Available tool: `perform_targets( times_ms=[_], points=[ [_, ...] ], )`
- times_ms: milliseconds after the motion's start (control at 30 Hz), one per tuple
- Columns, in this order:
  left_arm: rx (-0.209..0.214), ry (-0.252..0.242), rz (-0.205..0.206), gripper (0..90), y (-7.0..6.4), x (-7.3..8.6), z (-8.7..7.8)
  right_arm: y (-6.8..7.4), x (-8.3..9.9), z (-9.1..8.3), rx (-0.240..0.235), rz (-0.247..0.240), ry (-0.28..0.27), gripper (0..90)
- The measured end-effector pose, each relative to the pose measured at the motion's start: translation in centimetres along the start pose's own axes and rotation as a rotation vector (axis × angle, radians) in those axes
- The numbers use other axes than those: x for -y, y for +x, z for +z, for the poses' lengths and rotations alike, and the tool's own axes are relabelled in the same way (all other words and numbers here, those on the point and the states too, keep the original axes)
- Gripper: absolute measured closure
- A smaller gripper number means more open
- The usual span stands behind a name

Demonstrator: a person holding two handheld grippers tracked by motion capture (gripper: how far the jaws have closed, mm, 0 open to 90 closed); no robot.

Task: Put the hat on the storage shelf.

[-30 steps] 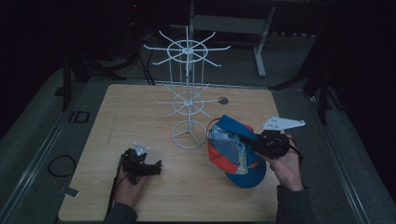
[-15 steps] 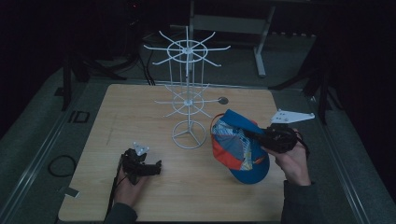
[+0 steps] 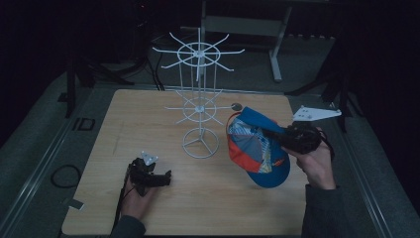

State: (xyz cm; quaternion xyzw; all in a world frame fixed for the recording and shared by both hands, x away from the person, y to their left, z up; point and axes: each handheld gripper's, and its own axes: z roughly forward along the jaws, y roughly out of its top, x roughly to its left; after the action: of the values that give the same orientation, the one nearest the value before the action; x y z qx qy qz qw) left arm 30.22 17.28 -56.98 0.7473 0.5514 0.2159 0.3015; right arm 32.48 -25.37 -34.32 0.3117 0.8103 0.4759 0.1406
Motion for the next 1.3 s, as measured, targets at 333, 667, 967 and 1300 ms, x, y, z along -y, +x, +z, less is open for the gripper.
perform_targets(
  times_ms=[333, 667, 967, 1300],
  points=[
    [0.0, 0.0, 0.0, 1.4, 0.0, 0.0, 0.0, -0.2, -0.9, -0.7, -0.007, 0.013, -0.041, 87.5],
    [0.0, 0.0, 0.0, 1.4, 0.0, 0.0, 0.0, -0.3, -1.9, -1.1, -0.013, 0.001, -0.064, 87.7],
    [0.0, 0.0, 0.0, 1.4, 0.0, 0.0, 0.0, -0.5, -2.3, -1.0, -0.056, 0.011, -0.081, 87.7],
    [0.0, 0.0, 0.0, 1.4, 0.0, 0.0, 0.0, -0.2, -3.6, -1.2, -0.071, -0.006, -0.101, 87.6]
  ],
)
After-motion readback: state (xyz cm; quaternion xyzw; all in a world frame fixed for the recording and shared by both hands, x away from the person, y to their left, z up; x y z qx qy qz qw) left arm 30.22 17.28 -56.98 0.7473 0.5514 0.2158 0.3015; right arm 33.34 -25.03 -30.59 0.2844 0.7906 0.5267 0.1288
